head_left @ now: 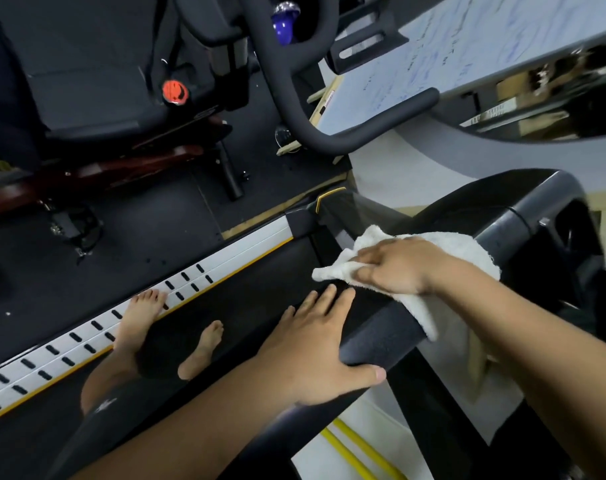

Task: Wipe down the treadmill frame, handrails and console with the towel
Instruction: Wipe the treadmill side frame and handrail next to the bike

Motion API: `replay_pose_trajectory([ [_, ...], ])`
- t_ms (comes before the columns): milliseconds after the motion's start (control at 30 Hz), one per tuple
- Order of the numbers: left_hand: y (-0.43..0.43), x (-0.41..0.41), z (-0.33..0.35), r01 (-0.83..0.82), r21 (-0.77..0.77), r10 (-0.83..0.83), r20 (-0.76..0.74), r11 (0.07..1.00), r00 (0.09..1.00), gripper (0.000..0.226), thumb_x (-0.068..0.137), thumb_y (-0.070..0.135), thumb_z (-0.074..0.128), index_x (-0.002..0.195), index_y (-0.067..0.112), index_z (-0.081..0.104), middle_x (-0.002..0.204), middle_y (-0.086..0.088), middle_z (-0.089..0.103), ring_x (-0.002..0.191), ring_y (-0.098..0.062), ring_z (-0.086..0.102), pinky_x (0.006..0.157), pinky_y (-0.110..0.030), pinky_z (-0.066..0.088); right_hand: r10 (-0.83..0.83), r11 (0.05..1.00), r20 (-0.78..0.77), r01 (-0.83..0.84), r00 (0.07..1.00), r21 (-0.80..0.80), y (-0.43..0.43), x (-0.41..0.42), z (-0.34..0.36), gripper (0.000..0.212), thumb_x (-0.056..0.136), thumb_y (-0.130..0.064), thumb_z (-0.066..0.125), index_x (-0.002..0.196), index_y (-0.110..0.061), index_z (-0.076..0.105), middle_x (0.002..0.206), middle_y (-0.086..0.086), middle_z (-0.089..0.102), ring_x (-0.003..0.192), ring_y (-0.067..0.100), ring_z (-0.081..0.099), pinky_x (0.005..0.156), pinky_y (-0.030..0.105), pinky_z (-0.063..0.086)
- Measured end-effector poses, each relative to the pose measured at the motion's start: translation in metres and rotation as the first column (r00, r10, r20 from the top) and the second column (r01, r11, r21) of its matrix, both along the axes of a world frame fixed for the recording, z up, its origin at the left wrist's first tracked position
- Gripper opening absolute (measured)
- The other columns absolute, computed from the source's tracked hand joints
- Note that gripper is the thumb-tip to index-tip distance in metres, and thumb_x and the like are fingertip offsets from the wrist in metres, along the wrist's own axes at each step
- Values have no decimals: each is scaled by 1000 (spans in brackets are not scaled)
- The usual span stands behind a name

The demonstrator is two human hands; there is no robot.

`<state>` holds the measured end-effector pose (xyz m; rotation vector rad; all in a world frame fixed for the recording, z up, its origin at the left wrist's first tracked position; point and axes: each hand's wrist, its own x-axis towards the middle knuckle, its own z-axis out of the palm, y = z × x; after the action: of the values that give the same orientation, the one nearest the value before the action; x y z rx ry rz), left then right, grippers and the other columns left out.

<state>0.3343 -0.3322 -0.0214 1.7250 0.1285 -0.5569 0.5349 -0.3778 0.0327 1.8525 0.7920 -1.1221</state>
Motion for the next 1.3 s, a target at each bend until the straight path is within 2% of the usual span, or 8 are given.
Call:
replay_pose_trajectory([
  [233, 9, -1, 15, 27, 1, -27, -72, 1000, 997, 102, 84, 72, 54, 156, 37, -10, 164, 15, -12, 152, -12, -8, 118, -52, 9, -133, 984, 252, 158, 958, -79, 1, 60, -19, 105, 35, -110, 15, 122, -60, 48, 143, -6, 40, 138, 27, 30, 111, 55, 24],
  [333, 8, -1, 14, 13, -2, -14, -61, 1000, 998, 102, 84, 72, 55, 156, 37, -9, 165, 15, -10, 152, -12, -7, 118, -52, 9, -91, 993, 284, 108, 954, -43, -11, 73, -8, 96, 51, -105, 9, 128, -58, 44, 145, -8, 43, 142, 27, 19, 113, 53, 19],
  [433, 1, 0, 4, -5, -1, 5, -30, 1000, 1000, 105, 81, 74, 55, 156, 35, -8, 166, 11, -7, 153, -14, -5, 123, -48, 11, 27, 994, 295, -58, 955, 98, -26, 48, 12, 59, 86, -69, 18, 128, -45, 53, 139, -3, 51, 136, 25, 31, 112, 48, 22],
  [533, -3, 0, -1, -10, 7, 10, -22, 1000, 1000, 107, 80, 75, 55, 156, 34, -8, 166, 10, -6, 153, -14, -4, 123, -46, 12, 46, 942, 323, -149, 945, 301, -43, -1, 27, 57, 87, -51, 19, 129, -41, 56, 143, -11, 50, 135, 19, 35, 112, 44, 19],
  [733, -4, 0, 0, -36, -10, 36, -11, 999, 999, 108, 80, 73, 57, 156, 32, -6, 166, 9, -5, 153, -15, -2, 123, -46, 13, 144, 849, 178, -214, 974, 484, -45, -18, 15, 59, 82, -57, 18, 113, -37, 65, 119, -10, 66, 118, 15, 52, 103, 39, 33],
  [967, 0, -3, 2, -49, -34, 48, -26, 998, 999, 103, 80, 71, 59, 156, 39, -3, 165, 17, -4, 152, -7, -2, 123, -42, 14, -217, 653, 360, -139, 908, 744, -74, 49, 31, 39, 89, -49, 32, 63, -30, 54, 73, 1, 63, 83, 30, 59, 78, 39, 41],
  [1067, -3, -2, 0, -64, -20, 64, -33, 998, 997, 106, 77, 75, 58, 156, 39, -2, 165, 18, -3, 151, -5, 0, 123, -41, 16, -212, 617, 381, -180, 900, 766, -79, 7, 23, 40, 88, -47, 39, 89, -29, 75, 95, -3, 73, 102, 25, 61, 98, 42, 36],
  [1300, -6, -2, 2, -161, 12, 160, 80, 987, 984, 96, 73, 71, 65, 152, 42, 18, 153, 20, 33, 139, -3, 35, 109, -29, 37, 54, 434, 179, -184, 982, 882, -107, -48, 27, 39, 98, -43, 39, 119, -28, 68, 128, -14, 62, 126, 14, 49, 110, 42, 27],
])
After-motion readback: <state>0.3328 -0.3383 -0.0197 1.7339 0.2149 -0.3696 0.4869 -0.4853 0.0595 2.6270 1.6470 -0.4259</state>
